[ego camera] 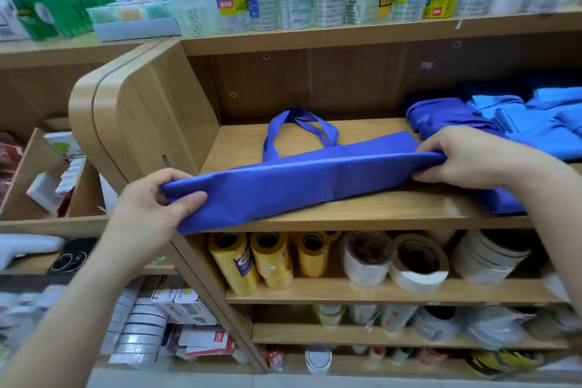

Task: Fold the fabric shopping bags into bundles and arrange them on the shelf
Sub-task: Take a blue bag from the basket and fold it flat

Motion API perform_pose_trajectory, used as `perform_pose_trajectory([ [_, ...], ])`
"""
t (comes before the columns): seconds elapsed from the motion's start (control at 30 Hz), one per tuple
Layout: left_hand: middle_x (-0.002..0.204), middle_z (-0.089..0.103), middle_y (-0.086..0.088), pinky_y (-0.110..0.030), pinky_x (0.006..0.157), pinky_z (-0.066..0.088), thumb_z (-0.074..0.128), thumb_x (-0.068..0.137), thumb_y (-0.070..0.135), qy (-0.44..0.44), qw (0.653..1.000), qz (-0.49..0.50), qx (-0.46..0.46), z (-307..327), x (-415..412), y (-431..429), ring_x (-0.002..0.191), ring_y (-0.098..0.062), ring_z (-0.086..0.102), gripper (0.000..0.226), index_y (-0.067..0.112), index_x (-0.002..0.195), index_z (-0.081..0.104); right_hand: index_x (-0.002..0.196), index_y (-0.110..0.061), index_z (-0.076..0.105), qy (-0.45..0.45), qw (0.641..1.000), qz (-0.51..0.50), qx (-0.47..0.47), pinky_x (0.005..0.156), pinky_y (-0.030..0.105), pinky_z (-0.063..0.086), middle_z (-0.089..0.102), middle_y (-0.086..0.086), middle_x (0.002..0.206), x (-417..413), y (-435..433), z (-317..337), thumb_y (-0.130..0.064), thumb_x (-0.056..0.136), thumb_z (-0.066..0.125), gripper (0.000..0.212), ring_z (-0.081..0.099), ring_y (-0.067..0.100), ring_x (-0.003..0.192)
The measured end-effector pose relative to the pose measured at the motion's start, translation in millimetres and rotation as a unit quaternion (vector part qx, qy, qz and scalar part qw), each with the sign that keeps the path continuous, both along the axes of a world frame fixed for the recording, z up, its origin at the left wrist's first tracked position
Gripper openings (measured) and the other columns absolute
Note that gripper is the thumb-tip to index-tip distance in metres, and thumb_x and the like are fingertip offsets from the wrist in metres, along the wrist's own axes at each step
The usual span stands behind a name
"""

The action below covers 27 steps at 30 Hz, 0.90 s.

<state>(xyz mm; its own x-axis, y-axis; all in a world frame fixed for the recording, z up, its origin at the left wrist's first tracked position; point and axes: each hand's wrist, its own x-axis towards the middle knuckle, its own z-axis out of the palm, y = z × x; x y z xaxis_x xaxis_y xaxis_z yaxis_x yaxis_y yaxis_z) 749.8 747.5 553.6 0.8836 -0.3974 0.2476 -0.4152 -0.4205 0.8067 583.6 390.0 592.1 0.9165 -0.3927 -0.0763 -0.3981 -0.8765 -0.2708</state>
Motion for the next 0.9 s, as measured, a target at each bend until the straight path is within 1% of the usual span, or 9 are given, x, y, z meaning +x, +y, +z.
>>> perform_pose_trajectory([
  [0.13, 0.093, 0.067, 0.006, -0.037, 0.075, 0.049, 0.072, 0.086, 0.02, -0.158, 0.979, 0.111, 0.059, -19, -11, -10, 0.08, -0.02, 0.062, 0.027, 0.034, 0.104, 0.058, 0.09, -0.032, 0.06, -0.047, 0.997, -0.051, -0.017, 0.072, 0.032, 0.041, 0.062, -0.004, 0.088, 16, -6, 9, -0.04, 0.072, 0.084, 0.031, 0.055, 0.019, 0.085],
  [0.2, 0.101, 0.062, -0.004, -0.041, 0.066, 0.047, 0.073, 0.084, 0.02, -0.26, 0.946, 0.128, 0.148, -22, -13, -14, 0.084, -0.033, 0.062, 0.034, 0.022, 0.115, 0.059, 0.098, -0.032, 0.062, -0.103, 0.991, -0.078, -0.035, 0.077, 0.032, 0.041, 0.061, -0.004, 0.097, 25, -7, 7, -0.044, 0.068, 0.085, 0.04, 0.051, 0.019, 0.091],
  [0.3, 0.103, 0.055, -0.013, -0.037, 0.052, 0.042, 0.075, 0.077, 0.011, -0.333, 0.89, 0.146, 0.276, -22, -13, -20, 0.086, -0.037, 0.055, 0.035, 0.015, 0.109, 0.065, 0.116, -0.026, 0.062, -0.161, 0.978, -0.104, -0.075, 0.078, 0.033, 0.038, 0.06, 0.001, 0.107, 41, -3, -4, -0.038, 0.072, 0.084, 0.05, 0.053, 0.027, 0.102],
  [0.37, 0.117, 0.057, -0.018, -0.045, 0.068, 0.05, 0.073, 0.074, 0.003, -0.374, 0.861, 0.082, 0.335, -19, -10, -25, 0.106, -0.039, 0.053, 0.034, 0.013, 0.106, 0.069, 0.125, -0.023, 0.059, -0.178, 0.974, -0.092, -0.101, 0.082, 0.036, 0.041, 0.056, 0.006, 0.115, 52, -1, -14, -0.033, 0.076, 0.082, 0.055, 0.054, 0.032, 0.107],
  [0.47, 0.142, 0.052, -0.012, -0.057, 0.1, 0.043, 0.044, 0.095, 0.046, -0.31, 0.851, -0.096, 0.412, -17, -7, -34, 0.129, -0.039, 0.048, 0.04, 0.032, 0.128, 0.062, 0.135, -0.02, 0.052, -0.179, 0.971, -0.09, -0.129, 0.095, 0.046, 0.04, 0.047, 0.013, 0.132, 64, 4, -32, -0.028, 0.081, 0.078, 0.06, 0.045, 0.037, 0.122],
  [0.57, 0.15, 0.045, -0.006, -0.058, 0.101, 0.041, 0.014, 0.087, 0.077, -0.247, 0.809, -0.131, 0.517, -26, -6, -42, 0.129, -0.039, 0.048, 0.065, 0.052, 0.146, 0.025, 0.144, -0.03, 0.04, -0.15, 0.959, -0.103, -0.217, 0.109, 0.056, 0.023, 0.028, 0.014, 0.155, 67, 22, -42, -0.041, 0.09, 0.064, 0.06, 0.016, 0.031, 0.145],
  [0.73, 0.164, 0.011, -0.002, -0.046, 0.105, 0.033, 0.044, 0.091, 0.043, -0.282, 0.784, -0.121, 0.54, -23, -15, -49, 0.141, -0.031, 0.028, 0.08, 0.053, 0.146, -0.014, 0.151, -0.044, 0.019, -0.047, 0.996, -0.025, -0.066, 0.115, 0.055, 0.013, 0.011, 0.001, 0.164, 77, 75, -61, -0.07, 0.093, 0.028, 0.064, 0.004, 0.022, 0.151],
  [0.83, 0.164, 0.004, -0.002, -0.04, 0.102, 0.032, 0.046, 0.091, 0.032, -0.278, 0.768, -0.143, 0.558, -8, -39, -48, 0.143, -0.027, 0.024, 0.085, 0.046, 0.148, -0.017, 0.151, -0.05, 0.014, 0.012, 1.0, -0.006, -0.025, 0.117, 0.055, 0.005, 0.004, -0.006, 0.165, 84, 79, -70, -0.075, 0.091, 0.022, 0.065, 0.001, 0.018, 0.151],
  [0.9, 0.163, 0.015, 0.0, -0.039, 0.099, 0.037, 0.053, 0.086, 0.025, -0.302, 0.773, -0.165, 0.533, -8, -50, -35, 0.142, -0.025, 0.03, 0.088, 0.042, 0.151, -0.003, 0.15, -0.051, 0.017, 0.011, 1.0, 0.014, -0.012, 0.119, 0.053, 0.004, 0.006, -0.009, 0.165, 87, 70, -66, -0.066, 0.097, 0.024, 0.056, 0.002, 0.015, 0.151],
])
